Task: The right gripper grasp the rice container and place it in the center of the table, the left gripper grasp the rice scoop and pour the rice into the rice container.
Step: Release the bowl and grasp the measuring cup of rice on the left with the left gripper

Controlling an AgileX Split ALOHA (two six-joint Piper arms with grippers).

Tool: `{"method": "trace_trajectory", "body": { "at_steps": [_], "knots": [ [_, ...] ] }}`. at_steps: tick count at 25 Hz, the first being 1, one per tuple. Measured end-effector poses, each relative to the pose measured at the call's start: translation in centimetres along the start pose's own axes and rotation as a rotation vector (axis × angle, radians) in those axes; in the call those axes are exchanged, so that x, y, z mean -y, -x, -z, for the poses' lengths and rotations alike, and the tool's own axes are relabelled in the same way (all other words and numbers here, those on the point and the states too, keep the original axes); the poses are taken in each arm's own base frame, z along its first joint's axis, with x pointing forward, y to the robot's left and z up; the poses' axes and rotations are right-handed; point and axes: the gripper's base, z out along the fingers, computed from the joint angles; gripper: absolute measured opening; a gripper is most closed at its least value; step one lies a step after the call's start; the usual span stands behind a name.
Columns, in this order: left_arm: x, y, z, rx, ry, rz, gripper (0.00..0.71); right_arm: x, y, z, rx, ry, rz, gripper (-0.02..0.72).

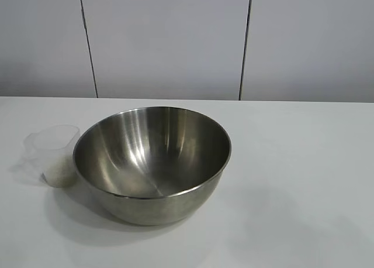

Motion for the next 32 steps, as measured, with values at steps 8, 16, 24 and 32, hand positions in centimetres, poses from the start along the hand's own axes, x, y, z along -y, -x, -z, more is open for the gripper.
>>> {"method": "trace_trajectory", "body": {
  "at_steps": [8, 16, 24, 32],
  "knots": [
    [1.9, -5.1, 7.5, 0.165, 0.140, -0.061, 0.649, 0.0, 0.0, 0.0, 0.000, 0.000, 0.000, 0.536],
    [2.5, -15.0, 9.8, 0.224, 0.307, -0.023, 0.647, 0.0, 0.0, 0.0, 0.000, -0.001, 0.000, 0.536],
    [2.8, -22.0, 8.4, 0.232, 0.317, 0.142, 0.647, 0.0, 0.0, 0.0, 0.000, 0.000, 0.000, 0.536],
    [3.1, -25.1, 3.3, 0.113, 0.179, 0.015, 0.636, 0.0, 0.0, 0.0, 0.000, 0.000, 0.000, 0.536]
  ]
}}
